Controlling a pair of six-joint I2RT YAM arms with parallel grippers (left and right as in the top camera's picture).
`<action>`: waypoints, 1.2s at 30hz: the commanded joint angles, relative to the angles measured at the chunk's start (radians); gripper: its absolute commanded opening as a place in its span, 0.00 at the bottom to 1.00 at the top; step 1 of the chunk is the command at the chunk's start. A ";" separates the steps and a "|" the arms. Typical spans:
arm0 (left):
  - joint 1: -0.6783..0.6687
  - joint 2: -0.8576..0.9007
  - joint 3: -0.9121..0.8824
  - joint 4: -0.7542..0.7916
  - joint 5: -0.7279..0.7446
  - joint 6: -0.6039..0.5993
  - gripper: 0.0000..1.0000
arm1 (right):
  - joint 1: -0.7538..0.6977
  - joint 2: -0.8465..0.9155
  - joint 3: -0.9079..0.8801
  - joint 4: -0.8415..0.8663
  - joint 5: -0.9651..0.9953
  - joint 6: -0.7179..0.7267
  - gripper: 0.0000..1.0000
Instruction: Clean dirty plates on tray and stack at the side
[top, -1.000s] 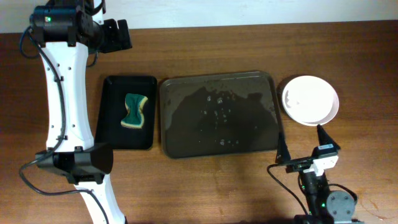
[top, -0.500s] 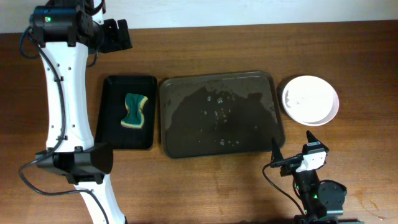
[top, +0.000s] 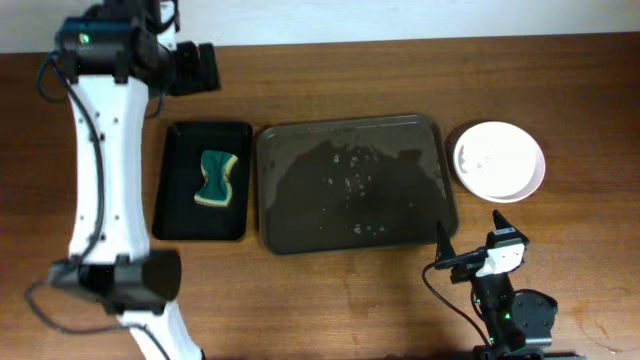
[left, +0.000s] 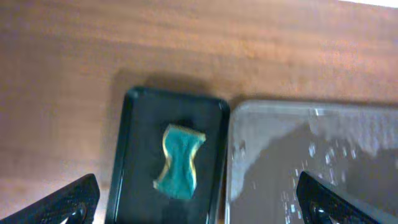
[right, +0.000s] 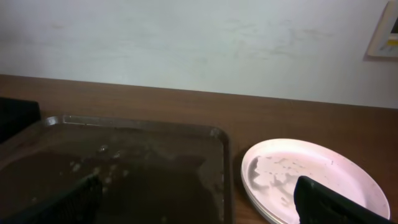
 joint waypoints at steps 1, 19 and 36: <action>-0.014 -0.312 -0.320 0.166 -0.086 0.010 0.99 | 0.010 -0.005 -0.005 -0.006 0.009 0.001 0.99; 0.143 -1.686 -2.181 1.421 0.139 0.253 0.99 | 0.010 -0.005 -0.005 -0.006 0.009 0.001 0.99; 0.142 -1.994 -2.415 1.401 0.027 0.252 0.99 | 0.010 -0.005 -0.005 -0.006 0.009 0.001 0.99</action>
